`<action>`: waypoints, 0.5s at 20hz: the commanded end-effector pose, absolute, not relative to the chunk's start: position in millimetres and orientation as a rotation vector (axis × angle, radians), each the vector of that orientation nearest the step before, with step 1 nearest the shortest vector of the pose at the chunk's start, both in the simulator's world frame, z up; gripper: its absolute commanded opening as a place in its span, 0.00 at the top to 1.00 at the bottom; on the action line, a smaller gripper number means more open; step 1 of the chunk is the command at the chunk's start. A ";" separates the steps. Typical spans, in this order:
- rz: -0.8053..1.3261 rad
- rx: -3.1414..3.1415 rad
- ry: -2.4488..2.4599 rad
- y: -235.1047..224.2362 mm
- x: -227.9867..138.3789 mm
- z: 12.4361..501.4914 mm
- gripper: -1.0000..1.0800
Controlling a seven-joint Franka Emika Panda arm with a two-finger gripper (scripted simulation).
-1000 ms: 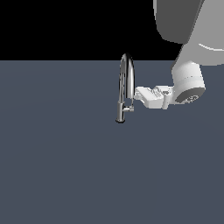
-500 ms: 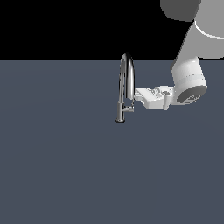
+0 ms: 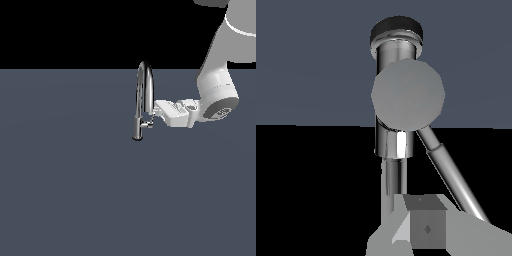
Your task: Turn on the faucet by rotating a designated handle.
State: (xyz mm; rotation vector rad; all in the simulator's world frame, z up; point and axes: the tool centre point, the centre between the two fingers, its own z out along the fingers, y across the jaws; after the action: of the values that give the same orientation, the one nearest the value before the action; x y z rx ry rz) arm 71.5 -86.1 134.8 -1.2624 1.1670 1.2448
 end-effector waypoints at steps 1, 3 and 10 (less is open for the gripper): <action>1.253 -1.257 1.173 -89.9 61.1 128.4 1.00; 1.253 -1.257 1.173 -90.8 55.7 125.9 1.00; 1.251 -1.256 1.175 -94.7 35.6 116.3 1.00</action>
State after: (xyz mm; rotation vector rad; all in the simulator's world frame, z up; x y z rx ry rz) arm 47.0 -86.4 127.9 -1.2702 1.1550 1.2427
